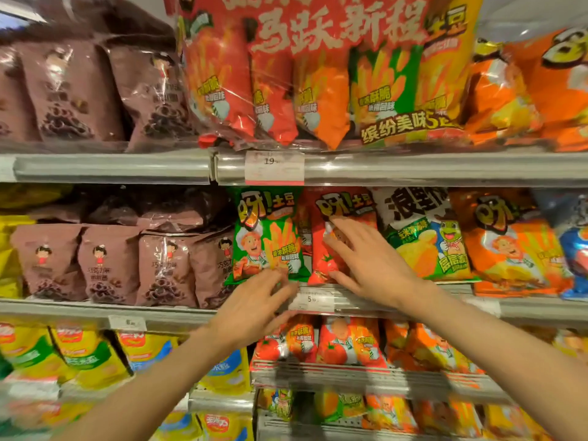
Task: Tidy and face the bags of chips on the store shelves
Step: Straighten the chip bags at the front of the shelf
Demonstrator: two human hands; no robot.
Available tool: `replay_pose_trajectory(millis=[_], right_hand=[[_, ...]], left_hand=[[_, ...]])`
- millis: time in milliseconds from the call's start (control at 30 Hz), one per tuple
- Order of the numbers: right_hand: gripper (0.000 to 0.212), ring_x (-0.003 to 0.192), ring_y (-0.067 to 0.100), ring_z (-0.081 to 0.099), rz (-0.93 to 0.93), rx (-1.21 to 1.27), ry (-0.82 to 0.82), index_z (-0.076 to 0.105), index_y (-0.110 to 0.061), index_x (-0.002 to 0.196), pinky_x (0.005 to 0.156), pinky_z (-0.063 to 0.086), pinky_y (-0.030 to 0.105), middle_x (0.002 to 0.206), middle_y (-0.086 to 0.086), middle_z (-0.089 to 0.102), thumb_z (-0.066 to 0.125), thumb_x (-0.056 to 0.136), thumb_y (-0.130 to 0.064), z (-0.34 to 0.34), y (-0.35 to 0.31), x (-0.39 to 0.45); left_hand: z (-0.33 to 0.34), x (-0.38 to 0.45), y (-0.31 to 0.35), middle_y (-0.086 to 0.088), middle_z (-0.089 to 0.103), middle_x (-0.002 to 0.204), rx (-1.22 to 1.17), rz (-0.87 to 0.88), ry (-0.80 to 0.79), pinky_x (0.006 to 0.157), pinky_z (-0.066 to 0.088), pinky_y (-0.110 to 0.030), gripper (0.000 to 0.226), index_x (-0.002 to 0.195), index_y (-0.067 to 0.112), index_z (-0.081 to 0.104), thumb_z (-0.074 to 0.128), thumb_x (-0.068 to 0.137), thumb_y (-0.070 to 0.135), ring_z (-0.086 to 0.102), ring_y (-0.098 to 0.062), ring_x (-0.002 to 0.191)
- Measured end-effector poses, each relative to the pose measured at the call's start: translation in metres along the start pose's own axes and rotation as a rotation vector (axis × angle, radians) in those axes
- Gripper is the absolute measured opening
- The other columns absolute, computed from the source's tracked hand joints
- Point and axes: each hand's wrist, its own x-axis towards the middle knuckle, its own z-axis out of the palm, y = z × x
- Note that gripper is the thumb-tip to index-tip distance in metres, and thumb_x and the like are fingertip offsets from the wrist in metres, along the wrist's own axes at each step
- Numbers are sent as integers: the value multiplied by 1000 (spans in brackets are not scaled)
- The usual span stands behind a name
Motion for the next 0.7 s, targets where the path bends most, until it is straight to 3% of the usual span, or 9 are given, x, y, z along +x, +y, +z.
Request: replay_pose_trajectory(millis=[133,267,433,567,700], right_hand=[[40,119,33,51,59,122,178,62,-10,119,97,45,47,130,15,54,62,94,-40,25,-21,-30],[23,96,25,51,120,189,187,64,-14,95,83,44,39,103,4,54,65,93,-37,52,-37,-43],[14,93,20,47,180,220,221,64,-16,94,82,42,33,99,0,51,64,94,-30,53,-41,-37],[15,91,16,48,167,235,202,64,-18,93,81,43,31,96,-3,54,65,94,-32,50,-35,-36],[18,86,13,51,194,342,230,63,-19,94,76,43,27,90,-8,57,60,96,-36,34,-29,-27]], left_hand=[[24,-3,-2,-4,53,109,-54,-64,65,63,48,-35,36,119,17,60,59,93,42,52,-23,97],[35,-2,-2,-2,54,107,-100,-85,138,64,46,-36,34,116,19,61,65,90,41,54,-24,95],[38,-1,-3,0,55,103,-156,-91,201,64,43,-32,33,114,18,66,68,89,39,55,-23,92],[38,-2,-3,0,56,105,-191,-98,191,67,44,-32,35,116,18,66,66,91,41,53,-22,95],[35,-2,-4,2,56,106,-202,-117,164,72,37,-24,37,117,19,66,62,91,45,52,-19,97]])
